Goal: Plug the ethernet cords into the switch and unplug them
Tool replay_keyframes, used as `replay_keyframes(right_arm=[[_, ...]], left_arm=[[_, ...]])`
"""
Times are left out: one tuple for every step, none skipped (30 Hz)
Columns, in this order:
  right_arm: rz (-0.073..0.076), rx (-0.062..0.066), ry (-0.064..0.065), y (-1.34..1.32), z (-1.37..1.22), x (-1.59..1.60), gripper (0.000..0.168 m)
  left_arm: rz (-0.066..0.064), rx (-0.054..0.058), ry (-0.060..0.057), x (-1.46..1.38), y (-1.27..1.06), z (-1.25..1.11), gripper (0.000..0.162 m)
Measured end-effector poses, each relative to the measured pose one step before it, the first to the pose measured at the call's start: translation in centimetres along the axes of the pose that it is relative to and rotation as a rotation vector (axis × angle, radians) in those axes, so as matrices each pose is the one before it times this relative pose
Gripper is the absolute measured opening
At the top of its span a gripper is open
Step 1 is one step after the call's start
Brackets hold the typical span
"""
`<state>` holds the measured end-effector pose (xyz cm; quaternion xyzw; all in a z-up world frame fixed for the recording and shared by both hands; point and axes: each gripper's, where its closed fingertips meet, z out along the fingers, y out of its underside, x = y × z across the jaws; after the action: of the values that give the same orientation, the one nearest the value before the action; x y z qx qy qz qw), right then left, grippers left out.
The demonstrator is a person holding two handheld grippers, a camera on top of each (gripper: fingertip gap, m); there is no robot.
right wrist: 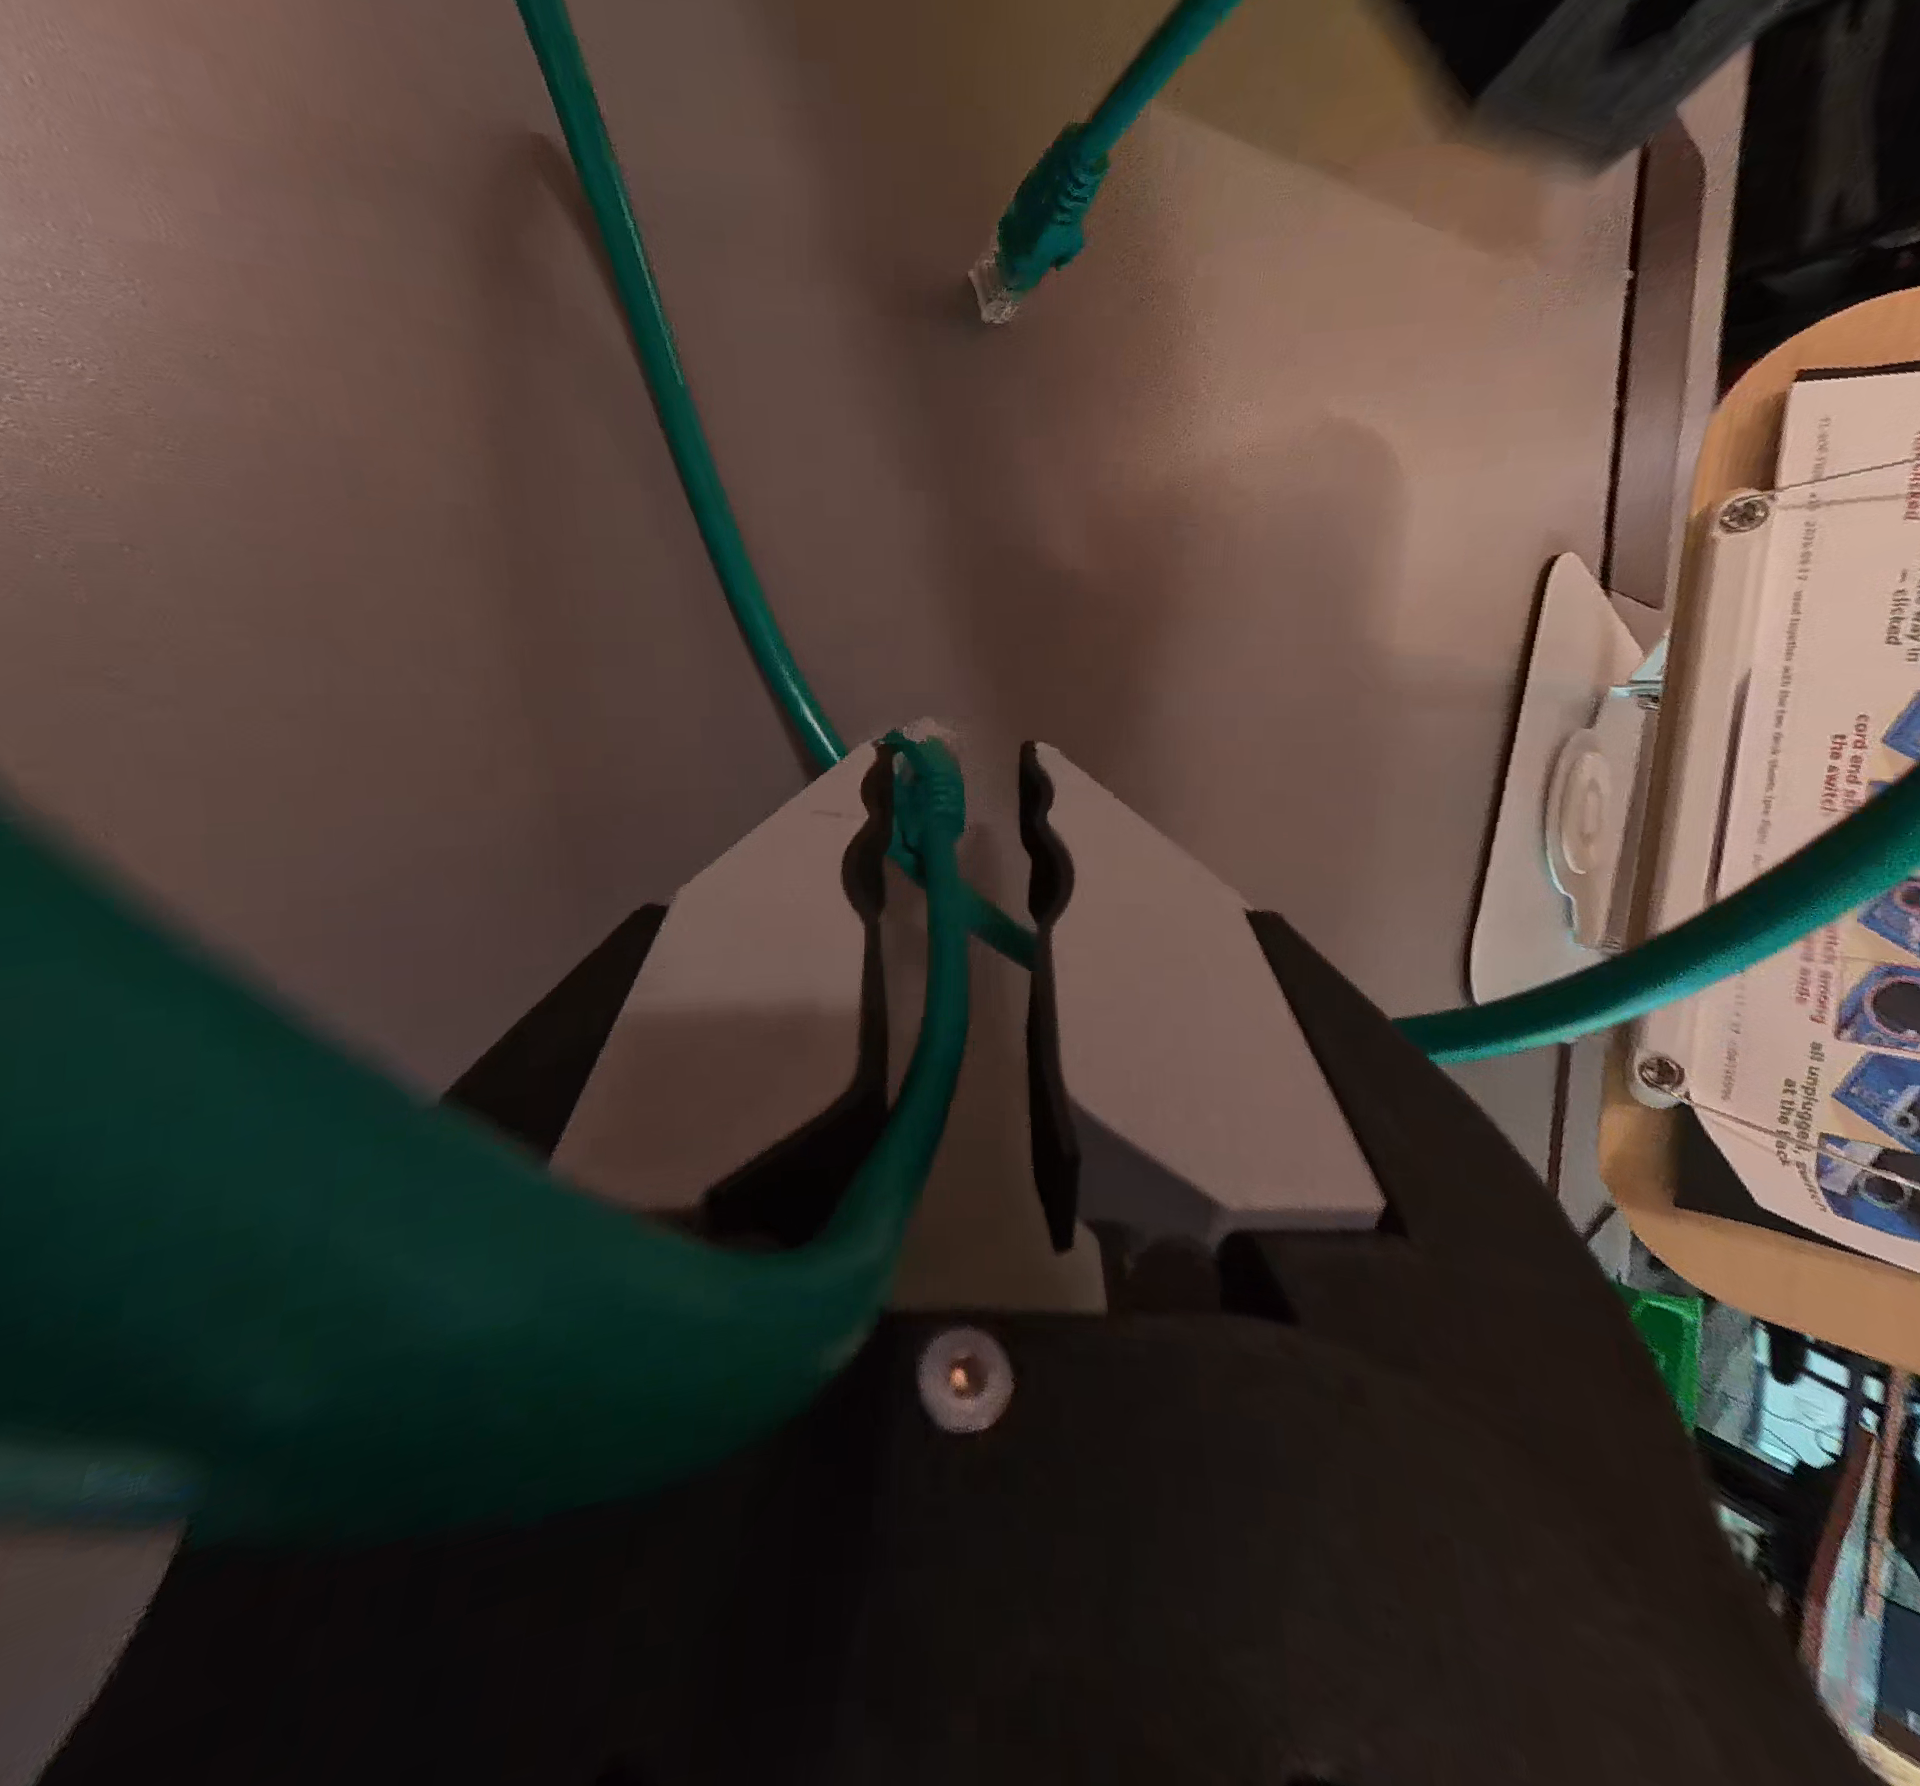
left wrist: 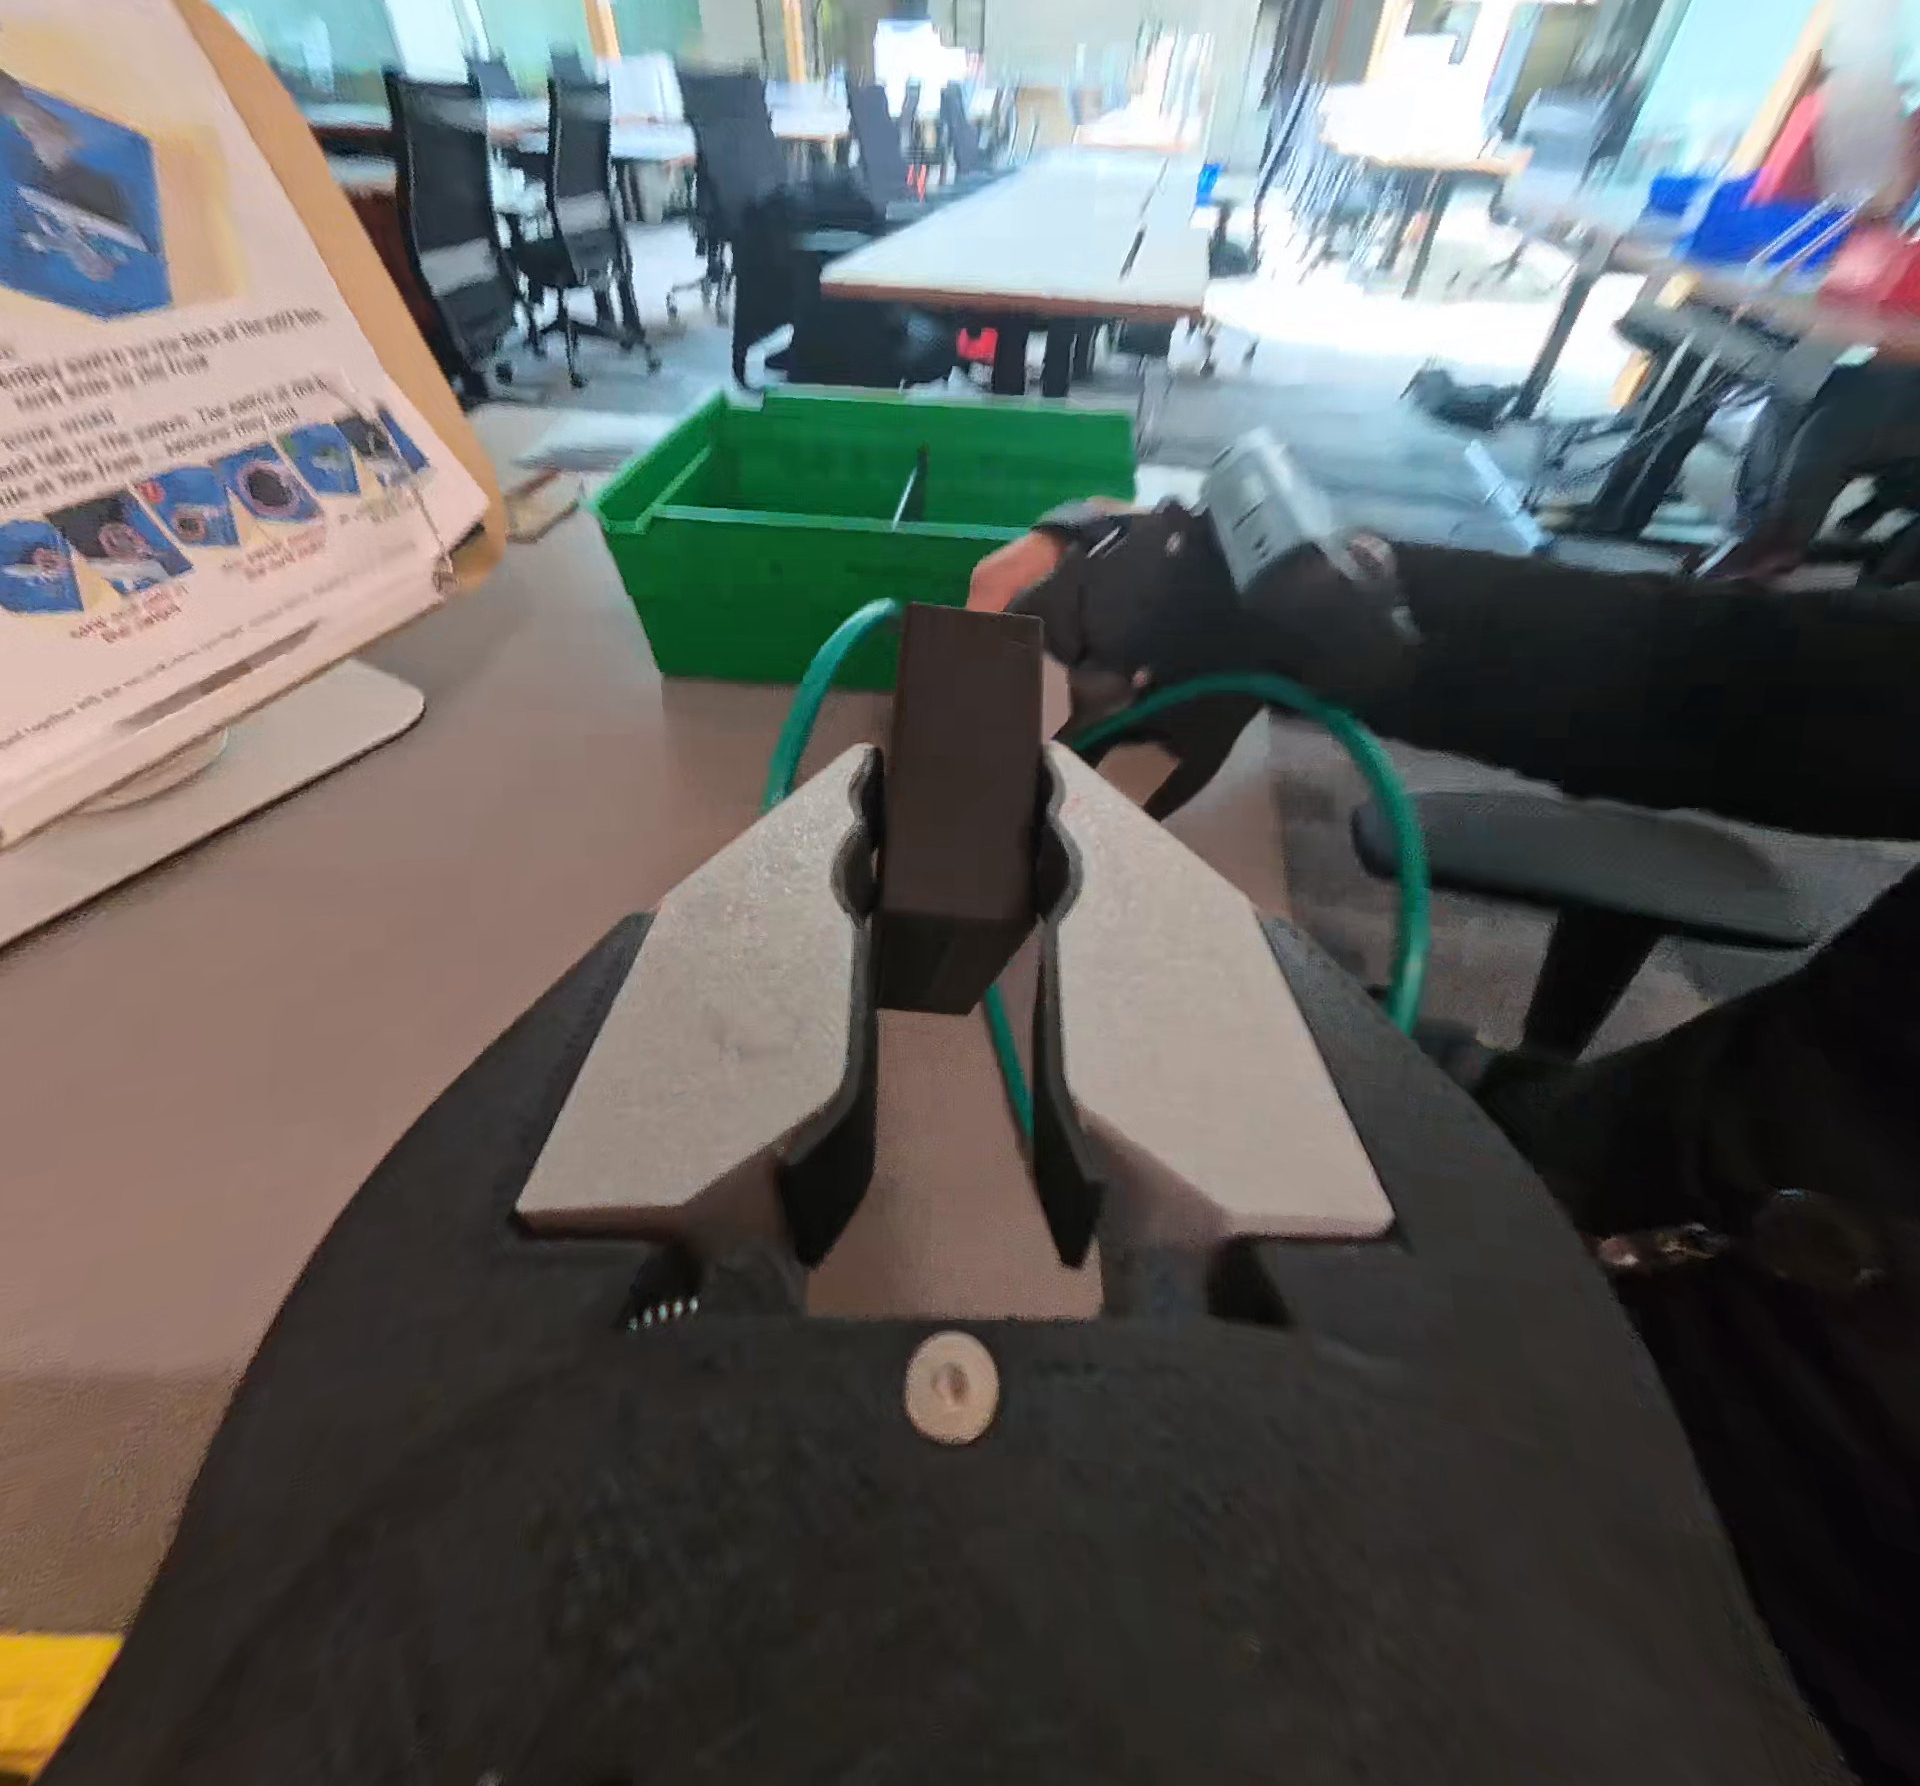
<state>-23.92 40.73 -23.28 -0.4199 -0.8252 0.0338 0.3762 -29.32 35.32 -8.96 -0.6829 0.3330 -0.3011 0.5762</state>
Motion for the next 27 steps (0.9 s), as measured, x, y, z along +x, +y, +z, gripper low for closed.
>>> replay_keyframes(right_arm=[[0.0011, 0.0002, -0.0231, -0.092, -0.105, -0.173, 0.024], [0.0044, 0.0042, -0.041, -0.2, -0.206, -0.473, 0.03], [0.0132, 0.0128, -0.0664, -0.328, -0.389, -0.813, 0.038], [0.023, 0.0172, -0.0641, -0.361, -0.557, -0.694, 0.045], [0.0314, 0.0146, -0.0446, -0.255, -0.667, -0.364, 0.05], [0.0333, 0.0064, -0.0309, -0.03, -0.722, -0.196, 0.052], [0.0281, -0.0054, -0.0221, 0.261, -0.74, -0.16, 0.055], [0.018, -0.0144, -0.0203, 0.507, -0.763, -0.252, 0.056], [0.0107, -0.0081, -0.0106, 0.492, -0.777, -0.23, 0.058], [0.0086, 0.0089, -0.0046, 0.234, -0.813, -0.236, 0.056], [0.0039, 0.0064, -0.0066, 0.311, -0.808, -0.296, 0.057], [0.0052, 0.0127, -0.0021, 0.182, -0.802, -0.238, 0.057], [0.013, 0.0432, 0.0021, -0.371, -0.752, -0.136, 0.058], [0.0207, 0.0619, -0.0034, -0.779, -0.708, -0.141, 0.058], [0.0172, 0.0544, 0.0032, -0.792, -0.6, -0.006, 0.061], [0.0083, 0.0485, 0.0179, -0.816, -0.547, 0.178, 0.063], [0.0004, 0.0469, 0.0221, -0.835, -0.516, 0.242, 0.061], [-0.0021, 0.0462, 0.0246, -0.844, -0.471, 0.286, 0.06], [0.0008, 0.043, 0.0224, -0.805, -0.36, 0.29, 0.06], [0.0021, 0.0303, 0.0207, -0.606, -0.204, 0.277, 0.06], [0.0026, 0.0109, 0.0188, -0.31, -0.089, 0.232, 0.061], [0.0003, 0.0047, 0.0084, -0.148, -0.051, 0.045, 0.061], [-0.0056, 0.004, 0.0052, -0.066, -0.101, -0.017, 0.062], [-0.0011, 0.0002, 0.017, 0.059, -0.167, 0.202, 0.061], [0.0175, -0.0055, 0.0346, 0.144, -0.183, 0.596, 0.06], [0.0323, -0.0145, 0.0513, 0.255, -0.143, 0.956, 0.059], [0.0251, -0.0173, 0.0557, 0.19, -0.077, 0.962, 0.061]], left_arm=[[0.0171, 0.0435, 0.0119, 0.255, -0.752, -0.671, 0.026], [0.0353, 0.0334, -0.0037, 0.182, -0.496, -0.442, 0.026], [0.0285, -0.0007, -0.0165, -0.044, 0.034, -0.138, 0.026], [0.0284, -0.0398, -0.0137, -0.036, 0.614, 0.123, 0.026], [0.0436, -0.0534, -0.0099, 0.121, 0.906, 0.325, 0.026], [0.0563, -0.0495, -0.0229, 0.058, 0.91, 0.39, 0.026], [0.059, -0.0413, -0.0393, -0.122, 0.733, 0.334, 0.026], [0.0602, -0.0238, -0.0291, 0.03, 0.402, 0.198, 0.026], [0.0487, -0.0091, -0.0209, 0.075, 0.066, 0.04, 0.026], [0.0327, -0.0056, -0.0238, -0.098, -0.103, -0.028, 0.026], [0.0241, -0.0026, -0.0217, -0.154, -0.173, -0.052, 0.026], [0.019, 0.005, -0.0187, -0.159, -0.241, -0.069, 0.026], [0.0118, 0.0143, -0.013, -0.117, -0.308, -0.05, 0.026], [0.0033, 0.0169, -0.0026, -0.018, -0.285, -0.011, 0.026], [0.0036, 0.0176, -0.0005, 0.01, -0.252, -0.002, 0.026], [0.0136, 0.0234, -0.0016, 0.095, -0.323, -0.023, 0.026], [0.0185, 0.0244, 0.0031, 0.212, -0.38, -0.014, 0.026], [0.0157, 0.0171, 0.0062, 0.281, -0.37, -0.003, 0.026], [0.0131, 0.0131, 0.0042, 0.223, -0.374, 0.037, 0.026], [0.0204, 0.0078, 0.0018, 0.201, -0.297, 0.086, 0.026], [0.0357, 0.0065, -0.0006, 0.232, -0.239, 0.113, 0.026], [0.0425, 0.0036, -0.0048, 0.256, -0.172, 0.146, 0.026], [0.0435, -0.0039, -0.0096, 0.201, -0.075, 0.172, 0.026], [0.0466, -0.0112, -0.011, 0.196, 0.044, 0.176, 0.026], [0.0497, -0.0199, -0.016, 0.144, 0.128, 0.203, 0.026], [0.0573, -0.0271, -0.0148, 0.201, 0.18, 0.231, 0.026], [0.0565, -0.0285, -0.0123, 0.26, 0.119, 0.257, 0.026]])
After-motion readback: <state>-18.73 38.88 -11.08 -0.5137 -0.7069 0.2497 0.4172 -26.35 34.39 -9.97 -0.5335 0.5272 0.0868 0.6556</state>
